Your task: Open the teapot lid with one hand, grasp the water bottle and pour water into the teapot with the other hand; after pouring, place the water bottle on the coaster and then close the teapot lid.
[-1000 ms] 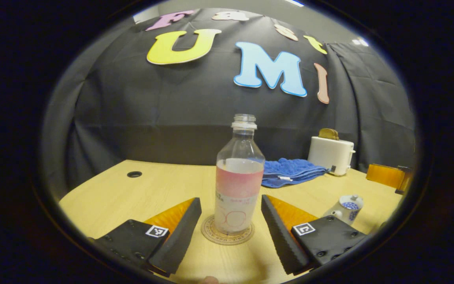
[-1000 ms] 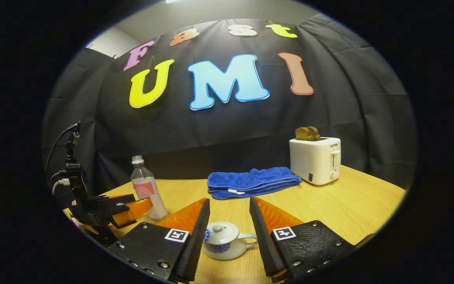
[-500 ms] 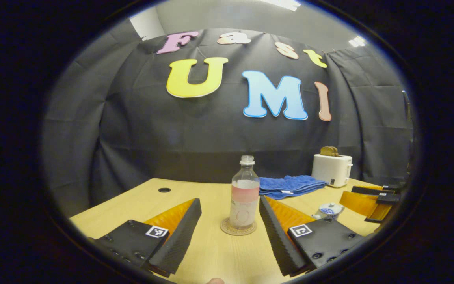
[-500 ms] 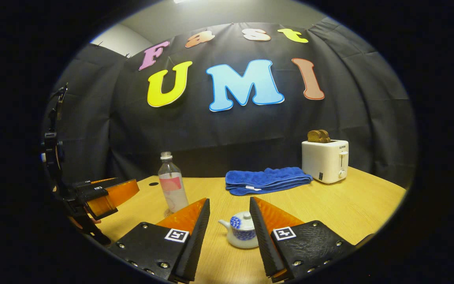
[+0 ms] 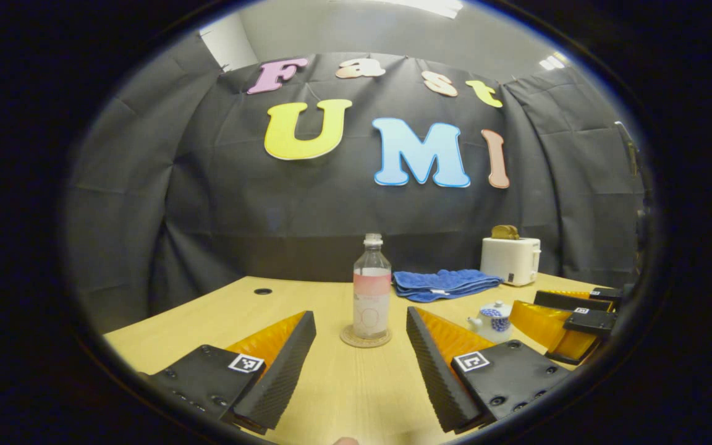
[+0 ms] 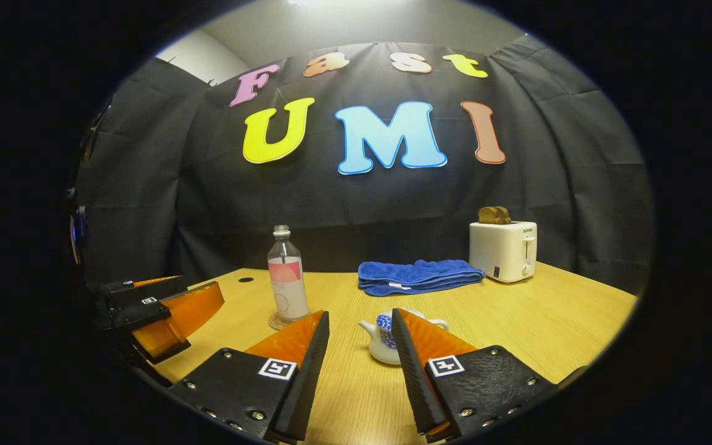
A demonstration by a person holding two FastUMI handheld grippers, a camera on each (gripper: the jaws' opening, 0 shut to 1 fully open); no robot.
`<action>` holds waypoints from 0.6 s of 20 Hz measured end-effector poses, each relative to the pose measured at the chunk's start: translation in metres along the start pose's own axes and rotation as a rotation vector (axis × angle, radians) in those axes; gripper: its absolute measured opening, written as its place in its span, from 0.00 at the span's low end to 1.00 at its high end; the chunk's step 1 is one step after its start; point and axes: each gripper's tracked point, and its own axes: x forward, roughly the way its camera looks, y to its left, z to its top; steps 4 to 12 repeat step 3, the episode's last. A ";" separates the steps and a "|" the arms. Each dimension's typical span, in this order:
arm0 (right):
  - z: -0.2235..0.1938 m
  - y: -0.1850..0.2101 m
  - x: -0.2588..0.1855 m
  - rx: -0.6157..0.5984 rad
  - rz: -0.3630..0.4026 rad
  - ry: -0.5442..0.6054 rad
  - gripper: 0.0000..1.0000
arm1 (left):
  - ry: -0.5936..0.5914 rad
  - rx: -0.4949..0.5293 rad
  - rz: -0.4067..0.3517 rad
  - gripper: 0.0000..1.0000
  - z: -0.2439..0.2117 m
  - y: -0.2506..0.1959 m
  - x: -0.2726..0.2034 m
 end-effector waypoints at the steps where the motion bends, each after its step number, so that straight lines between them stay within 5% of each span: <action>1: -0.001 0.001 -0.001 -0.004 -0.001 -0.001 0.63 | 0.000 -0.005 0.000 0.99 -0.001 -0.001 -0.002; 12: -0.004 0.002 -0.003 -0.008 -0.007 0.000 0.63 | -0.002 -0.002 0.011 0.99 -0.004 0.001 -0.005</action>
